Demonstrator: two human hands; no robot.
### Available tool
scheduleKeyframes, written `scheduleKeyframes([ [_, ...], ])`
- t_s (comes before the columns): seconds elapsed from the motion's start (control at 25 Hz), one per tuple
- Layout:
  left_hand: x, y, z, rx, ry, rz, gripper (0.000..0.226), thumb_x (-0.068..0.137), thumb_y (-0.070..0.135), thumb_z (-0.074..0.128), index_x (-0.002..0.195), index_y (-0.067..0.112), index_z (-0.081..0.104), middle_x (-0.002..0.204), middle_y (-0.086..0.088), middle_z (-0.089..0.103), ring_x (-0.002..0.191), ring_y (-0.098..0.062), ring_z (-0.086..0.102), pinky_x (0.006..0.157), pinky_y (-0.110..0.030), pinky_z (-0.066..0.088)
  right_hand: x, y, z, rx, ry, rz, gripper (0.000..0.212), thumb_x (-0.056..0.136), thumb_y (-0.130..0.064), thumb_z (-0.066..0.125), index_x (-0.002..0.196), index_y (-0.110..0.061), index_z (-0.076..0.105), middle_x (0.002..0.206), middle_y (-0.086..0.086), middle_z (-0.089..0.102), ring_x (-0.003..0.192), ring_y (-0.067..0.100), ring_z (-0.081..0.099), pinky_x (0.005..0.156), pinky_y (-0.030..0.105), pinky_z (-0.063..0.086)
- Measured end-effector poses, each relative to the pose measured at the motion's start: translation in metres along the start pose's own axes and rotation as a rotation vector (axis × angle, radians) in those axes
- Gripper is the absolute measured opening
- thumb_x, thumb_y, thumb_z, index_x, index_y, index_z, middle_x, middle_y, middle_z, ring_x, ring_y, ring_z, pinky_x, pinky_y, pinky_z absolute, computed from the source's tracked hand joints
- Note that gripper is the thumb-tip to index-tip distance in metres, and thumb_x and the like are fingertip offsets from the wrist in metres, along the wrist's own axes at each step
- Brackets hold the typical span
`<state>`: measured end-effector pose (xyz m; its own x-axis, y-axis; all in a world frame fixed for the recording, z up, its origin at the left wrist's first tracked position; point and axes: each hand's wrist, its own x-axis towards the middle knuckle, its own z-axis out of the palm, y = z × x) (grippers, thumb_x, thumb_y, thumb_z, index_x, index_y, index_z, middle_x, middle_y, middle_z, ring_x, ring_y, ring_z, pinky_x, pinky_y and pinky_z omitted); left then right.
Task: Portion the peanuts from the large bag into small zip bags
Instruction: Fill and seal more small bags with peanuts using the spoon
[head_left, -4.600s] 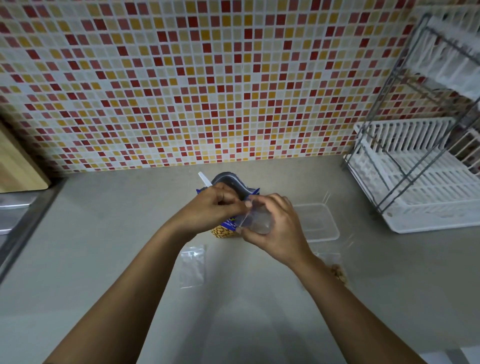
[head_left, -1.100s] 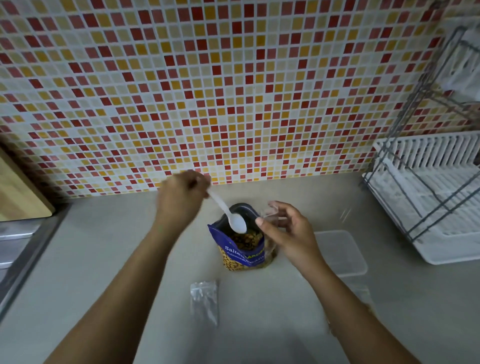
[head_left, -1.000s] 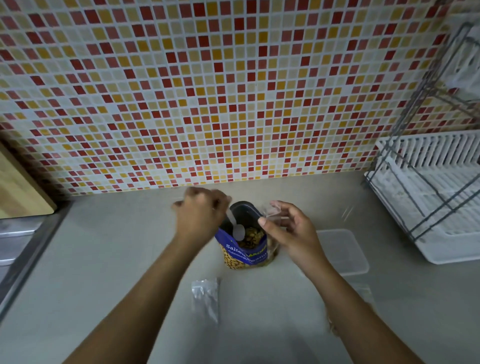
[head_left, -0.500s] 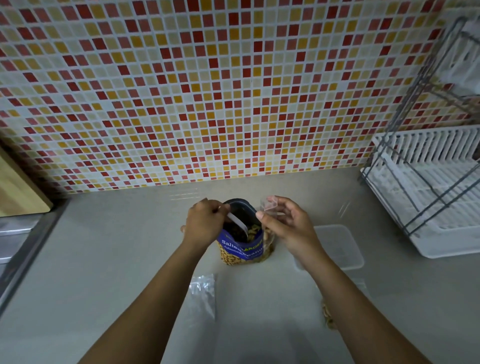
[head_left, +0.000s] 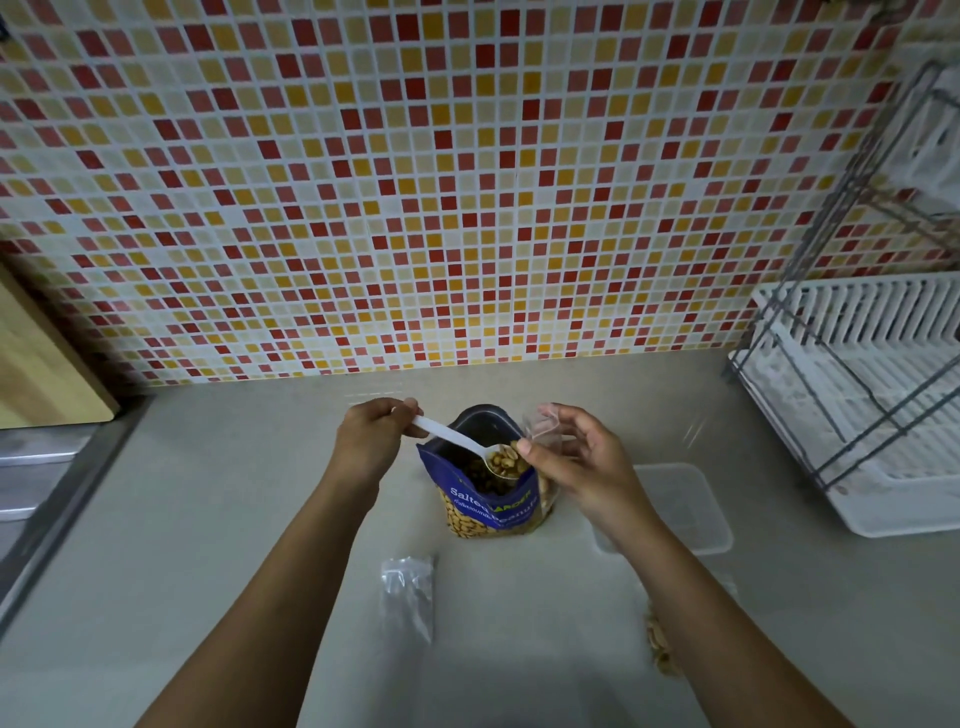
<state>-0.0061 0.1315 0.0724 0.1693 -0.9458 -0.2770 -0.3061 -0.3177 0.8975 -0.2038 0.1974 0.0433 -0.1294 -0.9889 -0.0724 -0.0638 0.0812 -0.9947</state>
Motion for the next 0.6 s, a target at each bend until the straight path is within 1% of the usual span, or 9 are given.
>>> scheduleKeyframes([
  [0.08,0.000,-0.001,-0.008,-0.023,0.018,-0.038,0.029,0.097,0.025,0.045,0.099,0.005,0.066,0.094,-0.003,0.062,0.098,-0.017,0.045,0.088,-0.036,0.029,0.000,-0.002,-0.001,-0.058,0.000,0.002,0.050,0.067,-0.040,0.078,0.113,-0.032,0.058,0.114,-0.004,0.063,0.100,0.012,0.062,0.077,0.028,0.055],
  [0.16,0.002,-0.002,-0.016,-0.041,0.043,-0.055,0.029,0.098,0.026,0.045,0.100,0.006,0.066,0.096,-0.004,0.062,0.097,-0.017,0.043,0.088,-0.038,0.029,-0.002,-0.004,-0.002,-0.172,0.035,-0.023,0.050,0.069,-0.038,0.078,0.113,-0.031,0.057,0.115,-0.005,0.062,0.097,0.007,0.060,0.077,0.024,0.054],
  [0.24,0.003,0.002,-0.025,-0.058,0.073,-0.056,0.026,0.097,0.026,0.045,0.098,0.008,0.064,0.098,-0.006,0.062,0.097,-0.018,0.043,0.091,-0.040,0.030,-0.005,-0.007,-0.001,-0.373,0.074,-0.092,0.054,0.068,-0.047,0.076,0.116,-0.032,0.057,0.113,-0.011,0.062,0.094,0.004,0.060,0.082,0.034,0.055],
  [0.28,0.004,0.005,-0.030,-0.071,0.089,-0.057,0.024,0.097,0.026,0.046,0.096,0.009,0.063,0.101,-0.007,0.062,0.097,-0.018,0.044,0.094,-0.042,0.031,-0.006,-0.008,0.001,-0.495,0.085,-0.128,0.058,0.066,-0.054,0.073,0.117,-0.032,0.056,0.112,-0.015,0.062,0.095,0.004,0.060,0.085,0.040,0.053],
  [0.32,0.005,0.009,-0.035,-0.090,0.101,-0.057,0.021,0.097,0.025,0.047,0.095,0.010,0.062,0.104,-0.007,0.062,0.097,-0.018,0.044,0.097,-0.044,0.032,-0.007,-0.010,0.003,-0.617,0.086,-0.155,0.060,0.065,-0.057,0.070,0.118,-0.033,0.056,0.111,-0.018,0.061,0.097,0.005,0.059,0.088,0.043,0.049],
  [0.36,0.007,0.014,-0.040,-0.117,0.109,-0.052,0.019,0.096,0.025,0.048,0.095,0.011,0.061,0.108,-0.007,0.062,0.098,-0.017,0.046,0.098,-0.045,0.032,-0.007,-0.013,0.005,-0.719,0.086,-0.173,0.059,0.067,-0.057,0.069,0.119,-0.033,0.055,0.111,-0.019,0.060,0.099,0.006,0.058,0.091,0.040,0.043],
  [0.44,0.008,0.025,-0.046,-0.164,0.113,-0.034,0.016,0.095,0.023,0.051,0.090,0.013,0.062,0.115,-0.007,0.063,0.103,-0.016,0.048,0.097,-0.044,0.031,-0.006,-0.018,0.011,-0.836,0.086,-0.191,0.055,0.071,-0.055,0.068,0.120,-0.033,0.055,0.112,-0.018,0.060,0.102,0.007,0.056,0.087,0.034,0.032],
  [0.52,0.008,0.035,-0.047,-0.178,0.117,-0.018,0.019,0.094,0.024,0.053,0.078,0.016,0.061,0.116,-0.005,0.063,0.108,-0.017,0.050,0.098,-0.046,0.031,-0.004,-0.023,0.016,-0.884,0.071,-0.205,0.051,0.071,-0.056,0.066,0.117,-0.035,0.055,0.111,-0.017,0.061,0.101,0.008,0.056,0.084,0.034,0.030],
  [0.6,0.006,0.043,-0.044,-0.155,0.117,0.013,0.023,0.093,0.024,0.054,0.072,0.020,0.059,0.113,-0.003,0.063,0.108,-0.019,0.051,0.094,-0.045,0.033,-0.001,-0.025,0.020,-0.884,0.057,-0.191,0.050,0.070,-0.058,0.065,0.114,-0.036,0.055,0.109,-0.017,0.061,0.100,0.008,0.056,0.084,0.034,0.029],
])
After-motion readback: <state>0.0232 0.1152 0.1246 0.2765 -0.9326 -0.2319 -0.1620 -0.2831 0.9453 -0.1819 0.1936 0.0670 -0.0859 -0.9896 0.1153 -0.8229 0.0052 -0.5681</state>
